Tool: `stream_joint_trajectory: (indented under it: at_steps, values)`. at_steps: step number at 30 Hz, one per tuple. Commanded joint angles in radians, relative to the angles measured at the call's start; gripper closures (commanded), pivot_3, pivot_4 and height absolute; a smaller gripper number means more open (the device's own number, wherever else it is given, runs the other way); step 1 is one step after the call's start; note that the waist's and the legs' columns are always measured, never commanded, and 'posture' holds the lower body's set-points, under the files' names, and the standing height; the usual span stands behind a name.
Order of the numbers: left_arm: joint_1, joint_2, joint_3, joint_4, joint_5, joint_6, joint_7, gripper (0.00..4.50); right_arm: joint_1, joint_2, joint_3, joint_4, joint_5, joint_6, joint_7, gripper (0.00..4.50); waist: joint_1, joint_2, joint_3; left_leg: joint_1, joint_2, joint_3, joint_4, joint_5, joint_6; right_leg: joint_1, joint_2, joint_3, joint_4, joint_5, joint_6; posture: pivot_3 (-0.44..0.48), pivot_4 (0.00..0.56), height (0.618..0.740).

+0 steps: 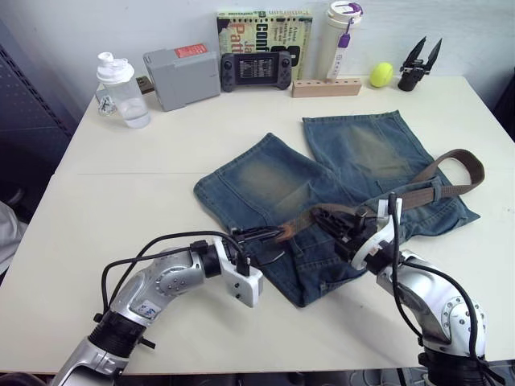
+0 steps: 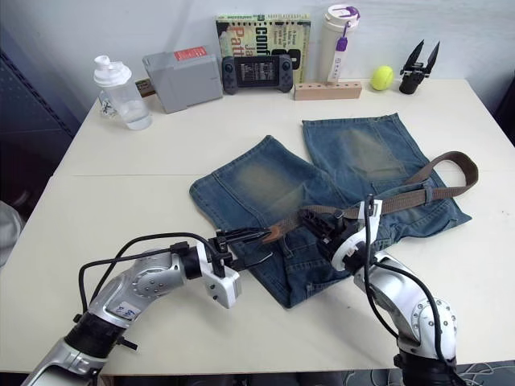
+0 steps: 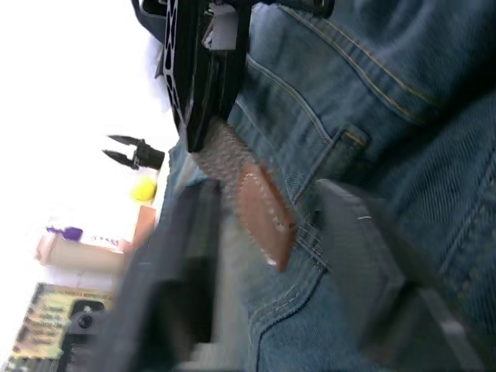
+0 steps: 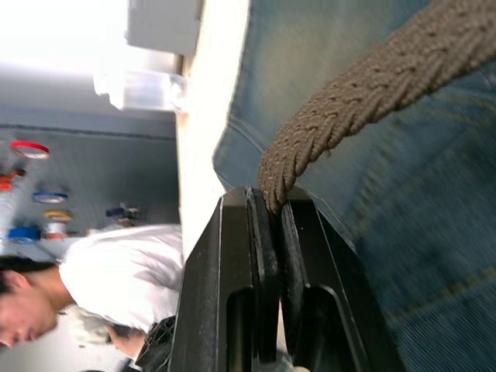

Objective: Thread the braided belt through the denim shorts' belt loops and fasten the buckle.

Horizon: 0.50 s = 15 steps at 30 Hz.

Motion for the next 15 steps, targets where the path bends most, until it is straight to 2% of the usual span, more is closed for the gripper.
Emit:
stream_joint_trajectory:
  at_steps: [1,3,9,15]
  values:
    - [0.063,-0.006,0.044,-0.089,-0.258,0.097,-0.069,1.32,0.021,-0.055,-0.078,0.005,0.024,0.019,0.077,4.5,0.0,0.0,0.0,0.0,0.0,0.0,0.0,0.0,0.0,0.0,0.0,0.0,0.0,0.0,0.0,0.0,0.15,0.726]
    - [0.112,0.002,0.053,-0.133,-0.396,0.174,-0.131,1.32,0.041,-0.098,-0.105,0.025,0.024,0.041,0.115,4.5,0.002,0.0,0.0,0.0,0.0,-0.001,0.001,0.0,0.0,0.0,0.0,0.001,0.0,0.0,0.0,0.0,0.15,0.726]
    - [0.219,0.02,0.089,-0.226,-0.606,0.378,-0.222,1.32,0.074,-0.193,-0.101,0.07,-0.047,0.075,0.196,4.5,0.0,0.0,0.0,0.001,0.0,0.001,0.001,-0.001,0.001,0.0,0.0,0.002,0.0,0.0,0.0,0.0,0.15,0.726]
    - [0.246,0.011,0.122,-0.241,-0.625,0.449,-0.236,1.32,0.092,-0.223,-0.055,0.045,-0.223,0.093,0.273,4.5,0.002,0.0,0.0,0.0,0.0,0.001,0.001,-0.001,0.001,0.0,0.001,0.003,0.0,0.0,0.0,0.0,0.15,0.726]
